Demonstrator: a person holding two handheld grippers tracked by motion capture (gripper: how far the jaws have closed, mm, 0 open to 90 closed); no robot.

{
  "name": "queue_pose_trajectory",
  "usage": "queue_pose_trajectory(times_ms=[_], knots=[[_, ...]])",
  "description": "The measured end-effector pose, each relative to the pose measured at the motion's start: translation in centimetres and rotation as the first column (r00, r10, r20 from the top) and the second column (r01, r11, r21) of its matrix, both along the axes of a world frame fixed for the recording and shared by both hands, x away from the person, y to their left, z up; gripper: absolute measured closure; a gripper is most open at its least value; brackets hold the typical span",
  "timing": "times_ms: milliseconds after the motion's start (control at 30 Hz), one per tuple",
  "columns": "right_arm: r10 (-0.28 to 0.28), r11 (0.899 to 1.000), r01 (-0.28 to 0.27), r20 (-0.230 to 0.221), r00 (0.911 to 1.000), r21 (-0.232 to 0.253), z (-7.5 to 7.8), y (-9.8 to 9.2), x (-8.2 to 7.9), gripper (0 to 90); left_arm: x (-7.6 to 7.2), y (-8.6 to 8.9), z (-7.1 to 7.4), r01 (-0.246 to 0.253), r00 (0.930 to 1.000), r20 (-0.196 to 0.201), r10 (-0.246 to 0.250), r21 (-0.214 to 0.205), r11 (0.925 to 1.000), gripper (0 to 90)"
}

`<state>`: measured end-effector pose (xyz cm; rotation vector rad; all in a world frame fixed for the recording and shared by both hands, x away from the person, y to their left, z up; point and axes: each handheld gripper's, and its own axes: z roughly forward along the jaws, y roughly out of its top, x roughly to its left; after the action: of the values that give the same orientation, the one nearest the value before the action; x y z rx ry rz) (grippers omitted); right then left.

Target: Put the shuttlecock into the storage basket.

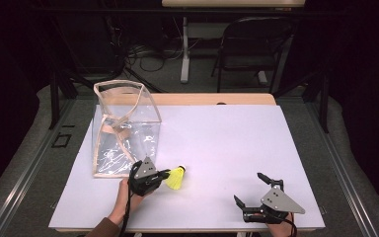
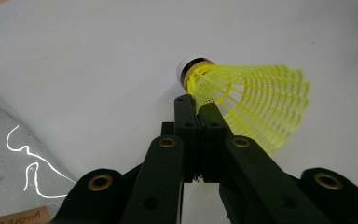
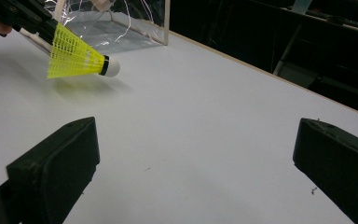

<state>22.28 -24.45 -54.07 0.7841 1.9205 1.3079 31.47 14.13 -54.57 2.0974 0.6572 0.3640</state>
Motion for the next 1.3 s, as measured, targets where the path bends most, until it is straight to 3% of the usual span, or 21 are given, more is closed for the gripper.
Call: queue_pose_trajectory(times_ms=[733,1300], knots=[[0.002,1.000,-0.002,-0.004,1.0000,0.002,0.0,0.0,0.0,0.0,-0.3,-0.3,1.9,0.038,0.9990,0.024,-0.038,0.007,0.9993,88.8],[0.001,1.000,-0.001,-0.009,1.0000,0.002,0.0,0.0,0.0,0.0,-0.1,-0.5,3.3,0.044,0.9986,0.031,-0.044,-0.022,0.9988,88.9]])
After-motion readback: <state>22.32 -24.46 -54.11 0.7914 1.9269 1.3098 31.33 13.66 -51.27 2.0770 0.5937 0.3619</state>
